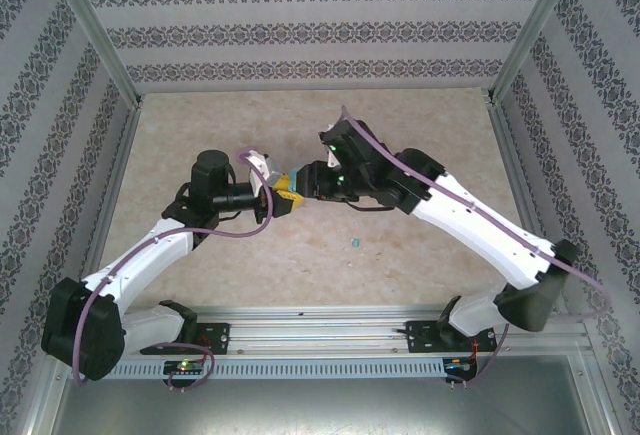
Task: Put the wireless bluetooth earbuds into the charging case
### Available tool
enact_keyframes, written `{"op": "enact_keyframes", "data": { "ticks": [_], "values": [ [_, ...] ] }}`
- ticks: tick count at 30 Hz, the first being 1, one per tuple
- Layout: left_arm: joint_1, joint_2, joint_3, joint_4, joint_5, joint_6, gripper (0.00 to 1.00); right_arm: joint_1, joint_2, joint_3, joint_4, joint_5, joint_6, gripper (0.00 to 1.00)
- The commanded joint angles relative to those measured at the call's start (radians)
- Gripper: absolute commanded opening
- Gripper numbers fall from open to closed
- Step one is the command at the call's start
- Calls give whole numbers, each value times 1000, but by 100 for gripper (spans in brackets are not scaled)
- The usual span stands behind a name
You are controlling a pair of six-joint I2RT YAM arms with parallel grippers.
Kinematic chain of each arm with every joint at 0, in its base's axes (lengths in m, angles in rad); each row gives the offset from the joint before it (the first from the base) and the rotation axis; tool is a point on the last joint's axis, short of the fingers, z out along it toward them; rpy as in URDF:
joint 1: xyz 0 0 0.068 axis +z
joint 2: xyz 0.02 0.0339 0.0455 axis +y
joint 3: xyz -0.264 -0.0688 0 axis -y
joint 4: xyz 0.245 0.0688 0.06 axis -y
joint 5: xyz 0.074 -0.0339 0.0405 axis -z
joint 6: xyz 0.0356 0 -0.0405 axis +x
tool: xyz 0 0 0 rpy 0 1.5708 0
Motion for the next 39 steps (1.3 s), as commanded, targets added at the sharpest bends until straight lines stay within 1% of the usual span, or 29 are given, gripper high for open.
{"op": "enact_keyframes", "data": {
  "ticks": [1, 7, 11, 14, 18, 22, 25, 29, 33, 39],
  "values": [
    [-9, 5, -9, 95, 3, -66, 20, -27, -75, -62, -10, 56, -1, 41],
    [-4, 0, -47, 161, 3, -134, 20, -110, -171, -238, -87, 94, 12, 41],
    [-3, -11, -62, 167, 3, -151, 19, -151, -206, -398, -73, 93, 14, 41],
    [-3, -15, -67, 165, 2, -158, 19, -165, -194, -502, -28, 73, 19, 40],
    [-4, -17, -69, 158, 2, -161, 19, -172, -129, -585, 55, 22, 7, 38],
    [-3, -25, -72, 142, 0, -154, 19, -175, -45, -606, 131, -41, 1, 35],
    [-3, -28, -78, 136, -5, -149, 19, -173, 15, -615, 189, -59, 0, 31],
    [-3, -40, -93, 127, -8, -147, 19, -168, 111, -606, 236, -52, -4, 28],
    [-4, -50, -104, 117, -14, -142, 19, -142, 184, -616, 308, -46, 16, 26],
    [-3, -52, -105, 101, -18, -129, 19, -110, 275, -614, 317, -39, 26, 27]
  ]
}}
